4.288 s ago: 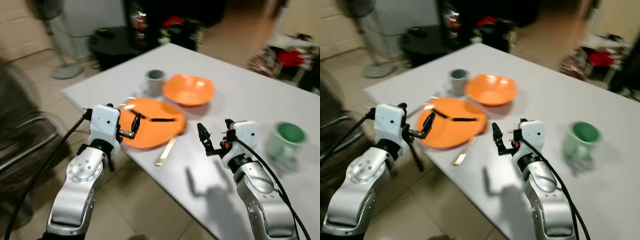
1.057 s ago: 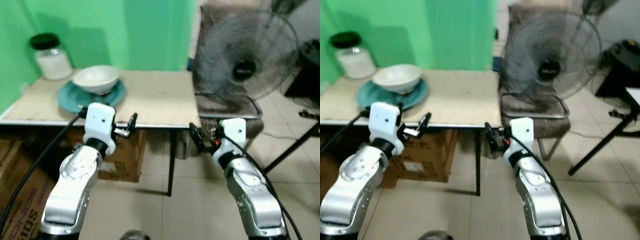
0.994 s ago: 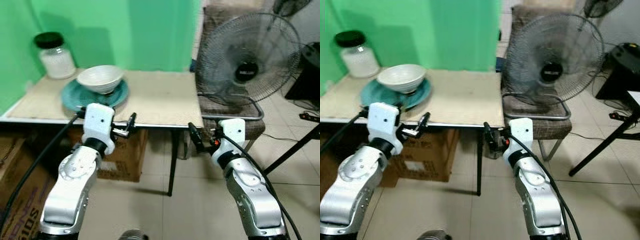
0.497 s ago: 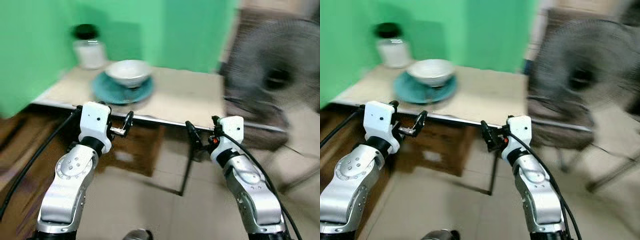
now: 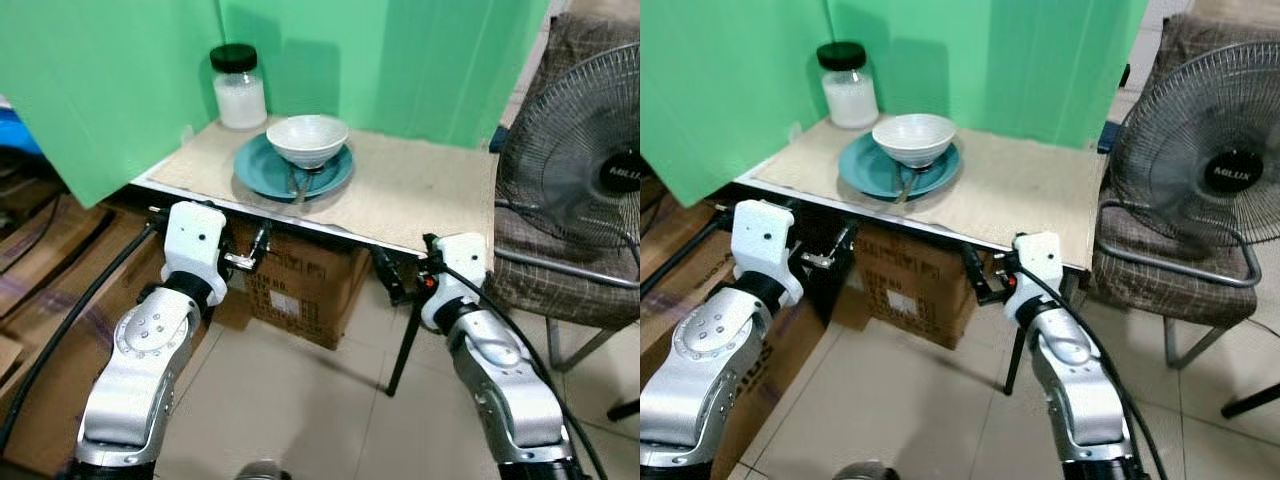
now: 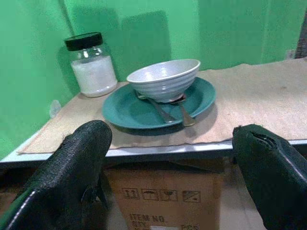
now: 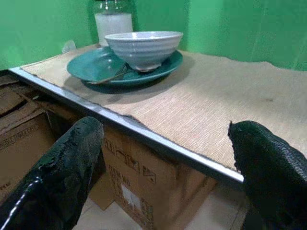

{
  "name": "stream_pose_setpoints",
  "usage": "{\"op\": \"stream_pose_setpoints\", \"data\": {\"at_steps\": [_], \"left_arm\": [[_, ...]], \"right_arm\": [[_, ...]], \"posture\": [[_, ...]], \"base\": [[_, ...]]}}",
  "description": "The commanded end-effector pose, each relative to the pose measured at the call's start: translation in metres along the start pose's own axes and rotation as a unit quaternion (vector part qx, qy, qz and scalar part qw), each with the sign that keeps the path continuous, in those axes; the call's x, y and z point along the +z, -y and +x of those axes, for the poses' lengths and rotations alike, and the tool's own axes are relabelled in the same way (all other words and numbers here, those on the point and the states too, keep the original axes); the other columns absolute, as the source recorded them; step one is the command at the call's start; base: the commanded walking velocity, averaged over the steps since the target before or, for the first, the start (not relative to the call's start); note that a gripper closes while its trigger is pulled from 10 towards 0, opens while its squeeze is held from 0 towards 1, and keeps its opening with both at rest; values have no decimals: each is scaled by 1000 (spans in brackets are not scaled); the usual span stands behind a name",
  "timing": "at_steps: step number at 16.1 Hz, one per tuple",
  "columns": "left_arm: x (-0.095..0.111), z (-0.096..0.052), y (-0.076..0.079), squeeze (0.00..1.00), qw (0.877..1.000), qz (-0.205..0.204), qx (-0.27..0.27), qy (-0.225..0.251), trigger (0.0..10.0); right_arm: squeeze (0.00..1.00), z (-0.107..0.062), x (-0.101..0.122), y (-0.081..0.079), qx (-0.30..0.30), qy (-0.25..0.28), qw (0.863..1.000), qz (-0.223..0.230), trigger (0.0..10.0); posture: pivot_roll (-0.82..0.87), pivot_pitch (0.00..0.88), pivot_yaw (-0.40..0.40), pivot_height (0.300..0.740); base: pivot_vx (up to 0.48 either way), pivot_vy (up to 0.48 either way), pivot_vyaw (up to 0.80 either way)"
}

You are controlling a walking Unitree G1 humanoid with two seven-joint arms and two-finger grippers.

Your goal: Setting the table

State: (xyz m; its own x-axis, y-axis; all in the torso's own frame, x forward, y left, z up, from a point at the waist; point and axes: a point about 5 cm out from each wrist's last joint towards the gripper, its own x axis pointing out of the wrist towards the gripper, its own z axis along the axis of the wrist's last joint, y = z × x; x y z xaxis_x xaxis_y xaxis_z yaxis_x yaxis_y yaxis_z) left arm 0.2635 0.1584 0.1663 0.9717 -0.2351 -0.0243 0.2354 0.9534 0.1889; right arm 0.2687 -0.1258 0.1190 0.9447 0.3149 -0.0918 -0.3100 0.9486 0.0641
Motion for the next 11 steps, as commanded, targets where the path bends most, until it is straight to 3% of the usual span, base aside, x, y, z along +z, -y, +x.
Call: {"op": "stream_pose_setpoints", "data": {"at_steps": [1, 3, 5, 6, 7, 8, 11], "left_arm": [[3, 1, 0, 0, 1000, 9, -1, 0, 10000], [3, 3, 0, 0, 1000, 3, 2, 4, 10000], [0, 3, 0, 0, 1000, -7, -1, 1, 10000], [0, 3, -1, 0, 1000, -11, 3, 1, 10000], [0, 3, -2, 0, 1000, -11, 5, 1, 10000], [-1, 4, -4, 0, 1000, -11, 10, 0, 10000], [-1, 5, -5, 0, 1000, -14, 11, -3, 10000]], "right_arm": [[808, 2, 3, -2, 4, 8, 1000, 0, 10000], [663, 2, 3, 0, -6, 11, 1000, 14, 10000], [365, 0, 2, 2, -16, 11, 1000, 14, 10000], [137, 0, 2, 4, -24, 10, 1000, 14, 10000], [137, 0, 2, 5, -26, 10, 999, 14, 10000], [0, 0, 2, 5, -32, 12, 999, 21, 10000], [0, 1, 3, 5, -39, 14, 999, 26, 10000]], "posture": [[113, 0, -1, 740], [109, 0, 3, 740], [106, 0, 6, 740], [105, 0, 8, 740], [105, 0, 9, 740], [103, 0, 13, 740], [103, 0, 16, 740]], "base": [[0, 0, 800], [120, 0, 0], [270, 0, 0], [330, 0, 0], [330, 0, 0], [334, 0, 0], [322, 0, 0]]}}
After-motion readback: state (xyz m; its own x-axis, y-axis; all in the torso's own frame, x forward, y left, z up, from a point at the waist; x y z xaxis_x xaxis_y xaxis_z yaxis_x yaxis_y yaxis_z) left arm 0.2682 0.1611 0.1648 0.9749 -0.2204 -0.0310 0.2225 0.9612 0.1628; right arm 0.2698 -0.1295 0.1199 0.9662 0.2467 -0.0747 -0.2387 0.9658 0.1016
